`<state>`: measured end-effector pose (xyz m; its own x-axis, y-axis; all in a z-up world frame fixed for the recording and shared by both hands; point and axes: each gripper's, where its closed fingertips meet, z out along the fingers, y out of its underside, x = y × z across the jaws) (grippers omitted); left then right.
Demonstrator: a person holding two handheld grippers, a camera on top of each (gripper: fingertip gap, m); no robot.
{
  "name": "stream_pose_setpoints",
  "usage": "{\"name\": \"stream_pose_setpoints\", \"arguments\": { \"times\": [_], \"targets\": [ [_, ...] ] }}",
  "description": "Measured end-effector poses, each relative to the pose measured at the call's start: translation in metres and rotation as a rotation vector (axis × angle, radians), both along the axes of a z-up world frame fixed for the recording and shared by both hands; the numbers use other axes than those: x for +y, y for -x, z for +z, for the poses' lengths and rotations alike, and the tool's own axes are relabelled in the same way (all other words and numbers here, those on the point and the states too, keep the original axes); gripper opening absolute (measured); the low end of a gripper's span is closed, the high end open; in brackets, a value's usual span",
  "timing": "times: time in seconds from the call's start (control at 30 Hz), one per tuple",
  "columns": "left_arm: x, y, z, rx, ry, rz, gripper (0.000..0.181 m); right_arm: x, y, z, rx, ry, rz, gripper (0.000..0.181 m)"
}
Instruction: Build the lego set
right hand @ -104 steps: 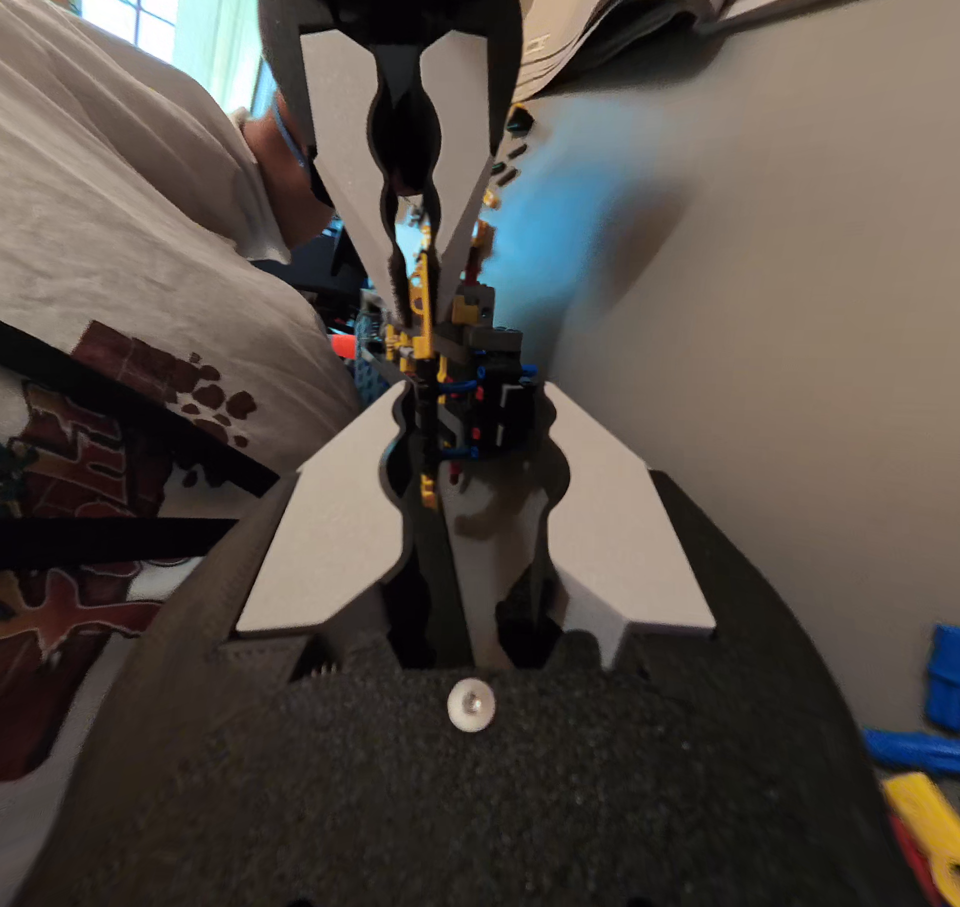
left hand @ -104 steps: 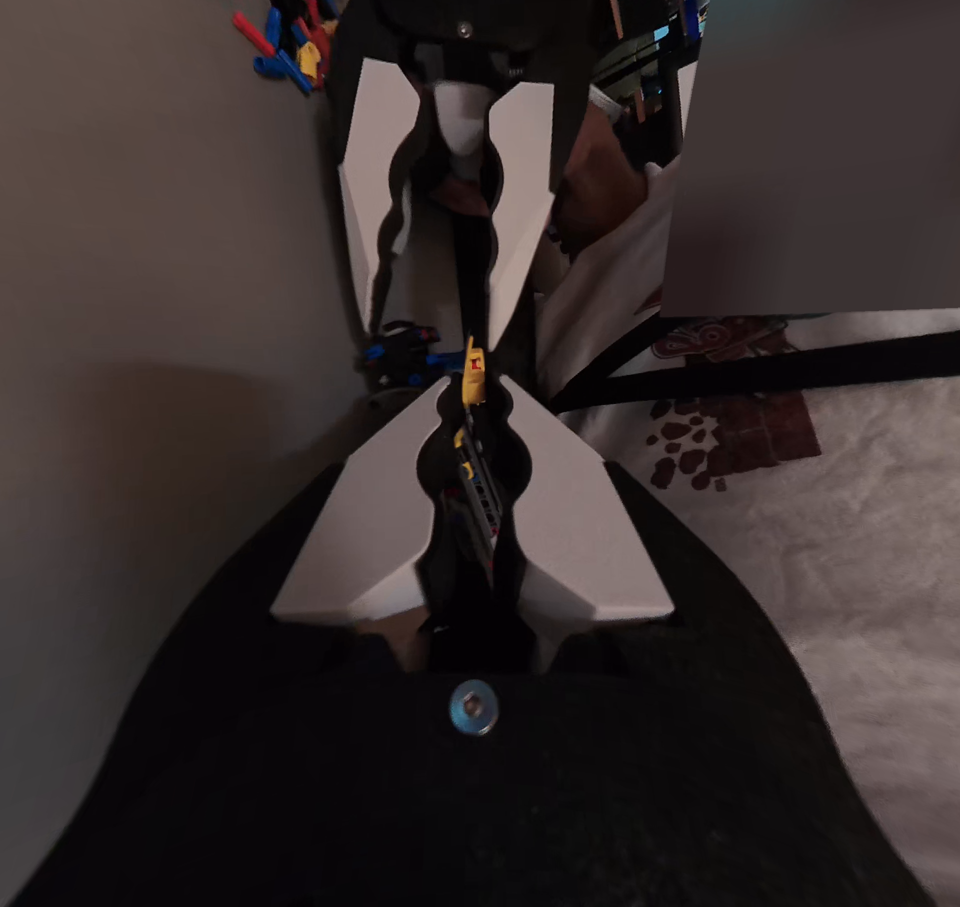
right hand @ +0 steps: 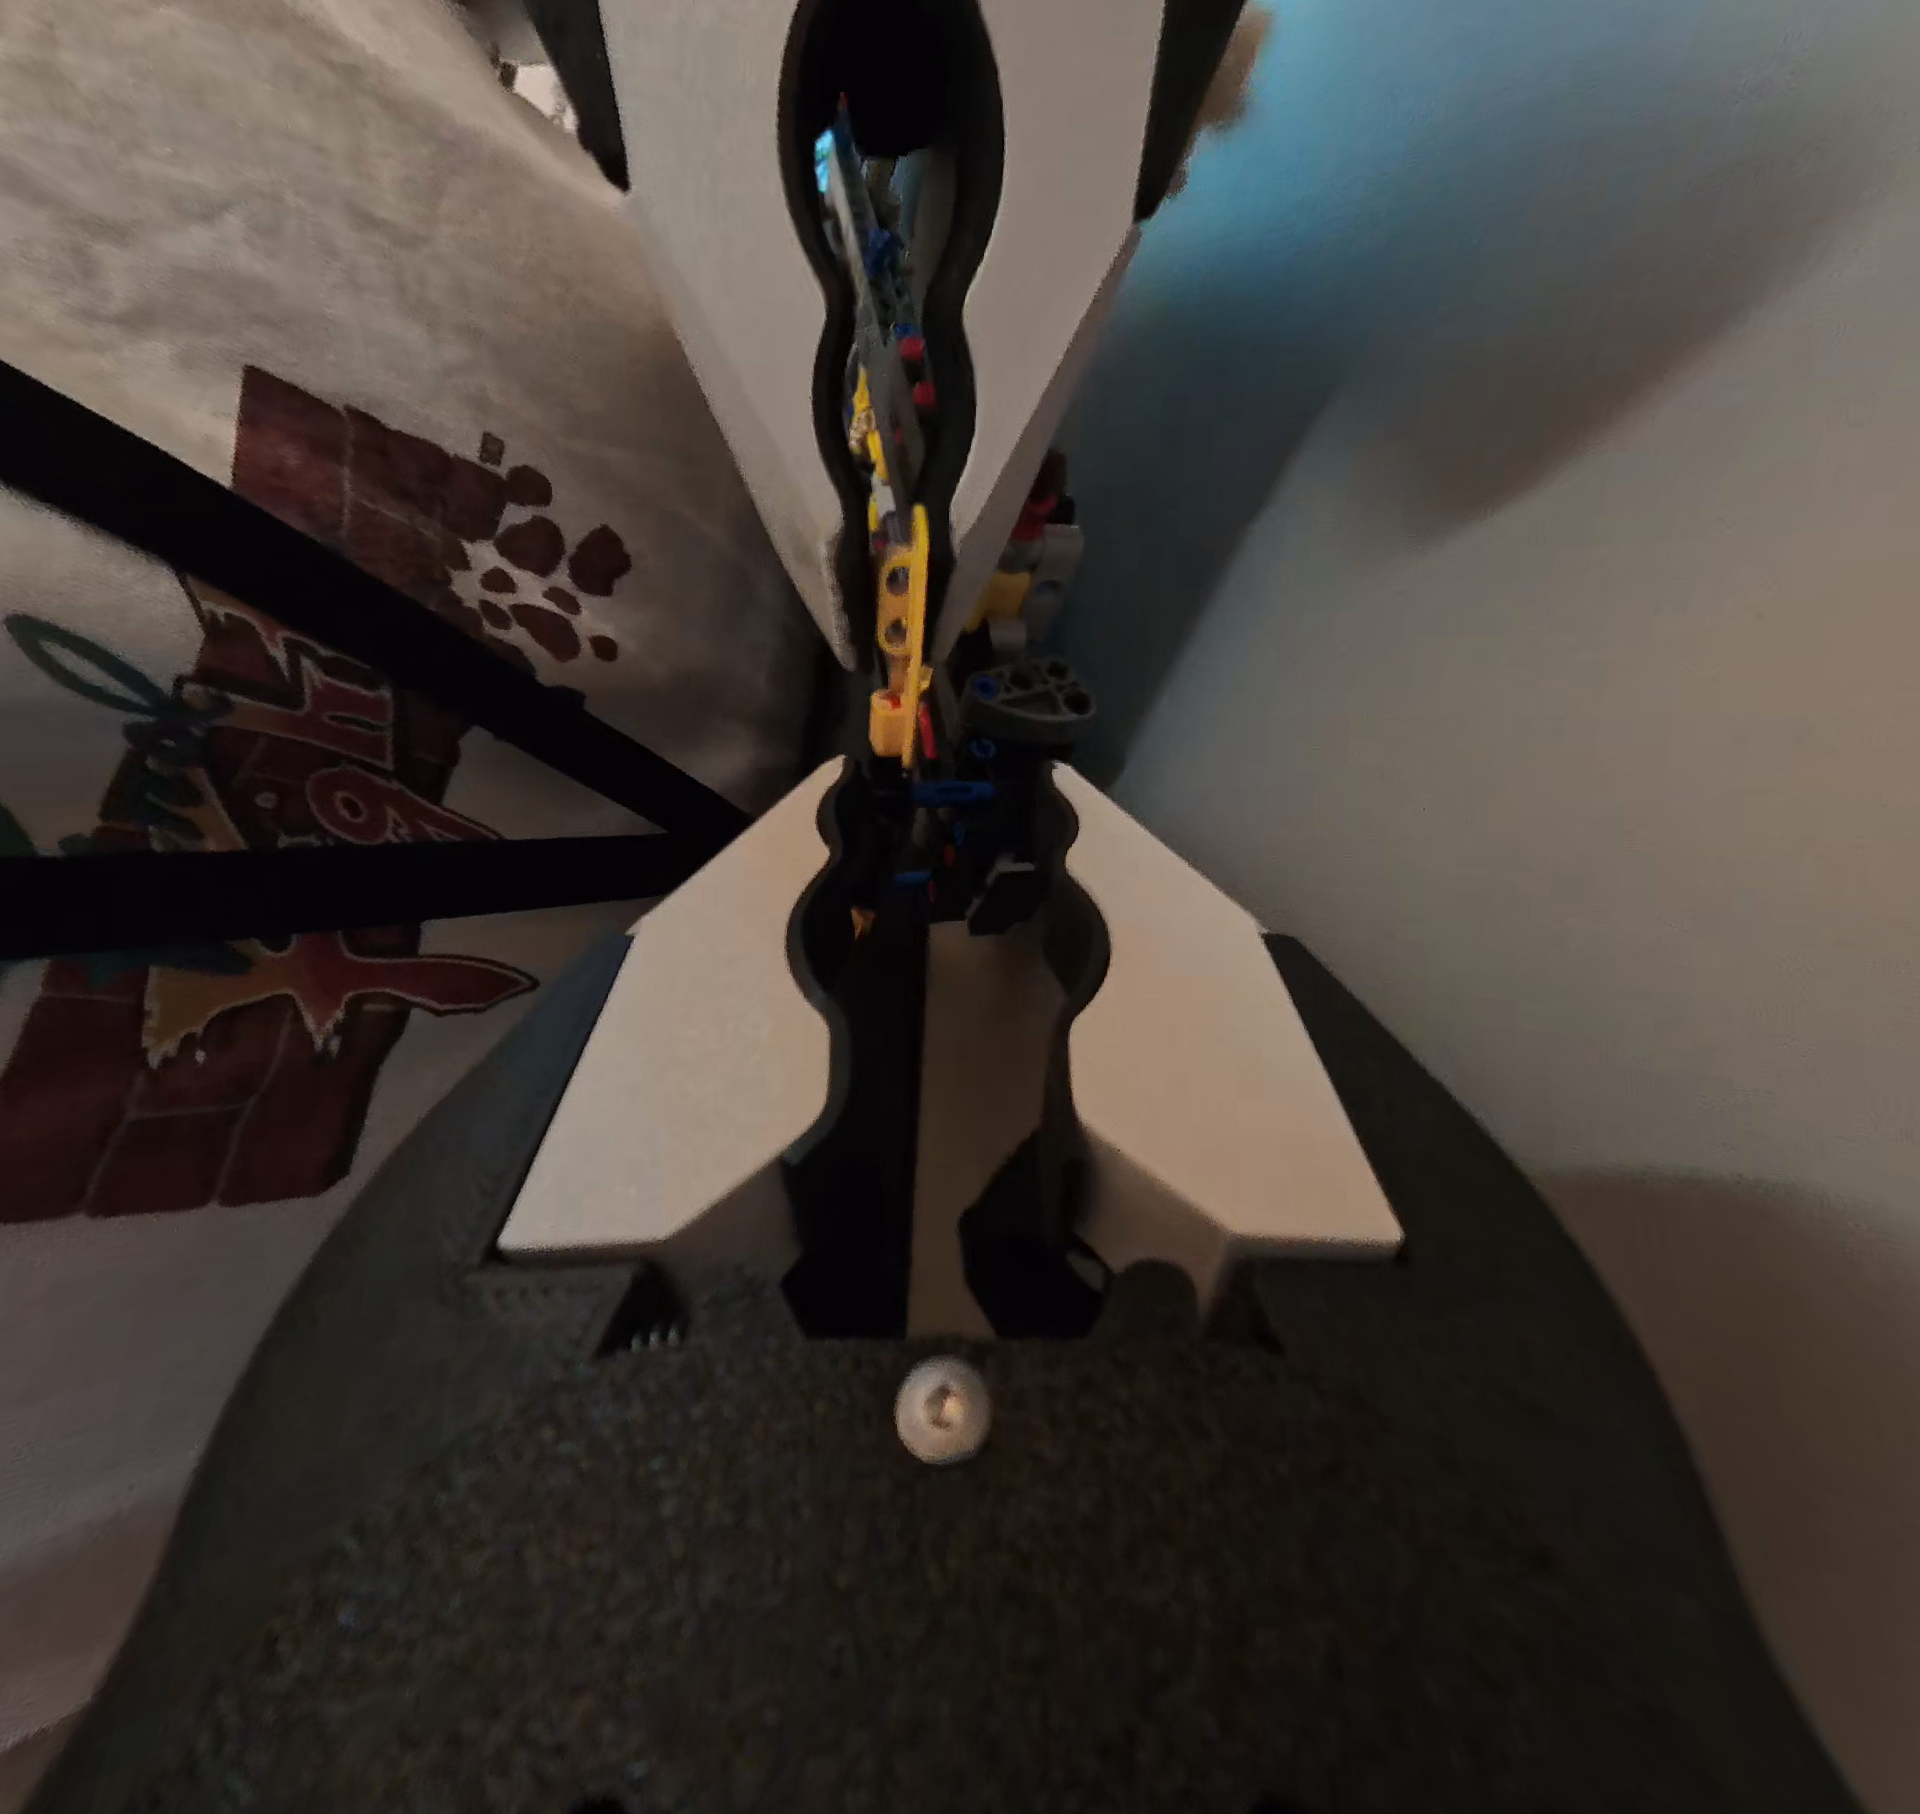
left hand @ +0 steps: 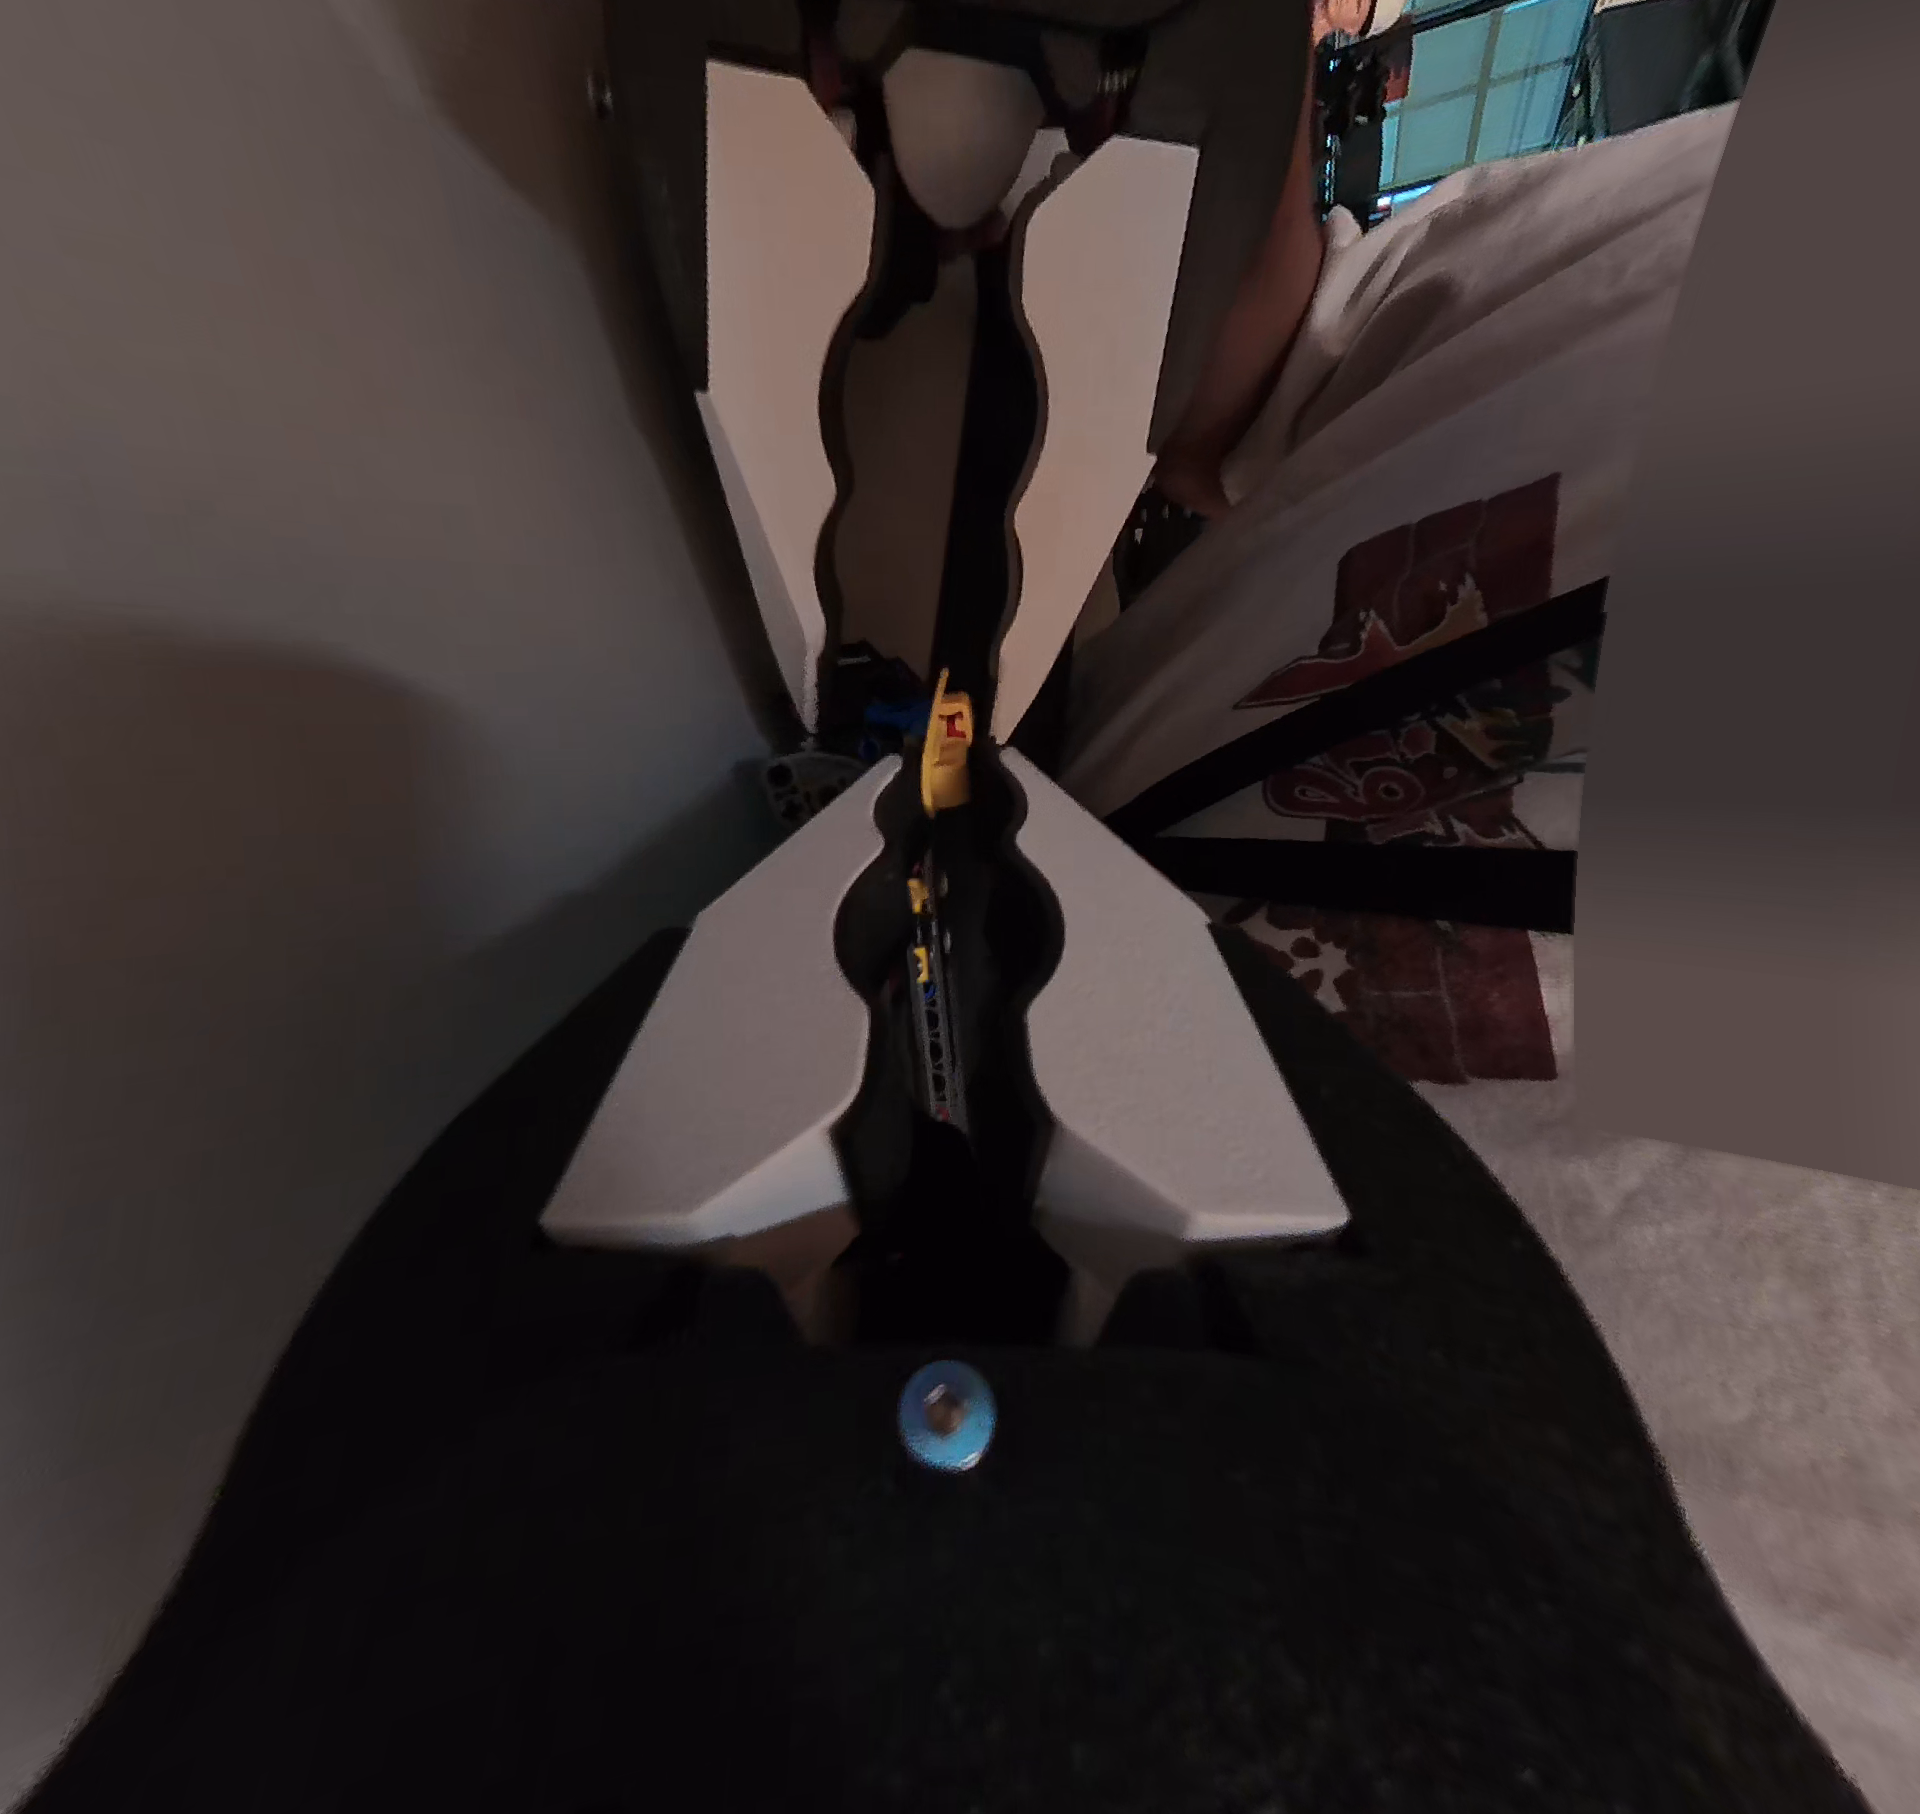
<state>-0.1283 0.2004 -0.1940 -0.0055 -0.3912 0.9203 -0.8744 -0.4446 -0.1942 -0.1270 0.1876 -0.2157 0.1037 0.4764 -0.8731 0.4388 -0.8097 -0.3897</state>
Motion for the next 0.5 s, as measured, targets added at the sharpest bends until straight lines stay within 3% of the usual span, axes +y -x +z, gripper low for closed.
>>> {"name": "stream_pose_setpoints", "arguments": {
  "times": [0.5],
  "targets": [
    [0.0006, -0.0021, -0.0007, -0.031, -0.007, 0.004, 0.006, -0.0004, -0.0003, 0.0006, 0.018, -0.020, 0.029, 0.030]
  ]
}}
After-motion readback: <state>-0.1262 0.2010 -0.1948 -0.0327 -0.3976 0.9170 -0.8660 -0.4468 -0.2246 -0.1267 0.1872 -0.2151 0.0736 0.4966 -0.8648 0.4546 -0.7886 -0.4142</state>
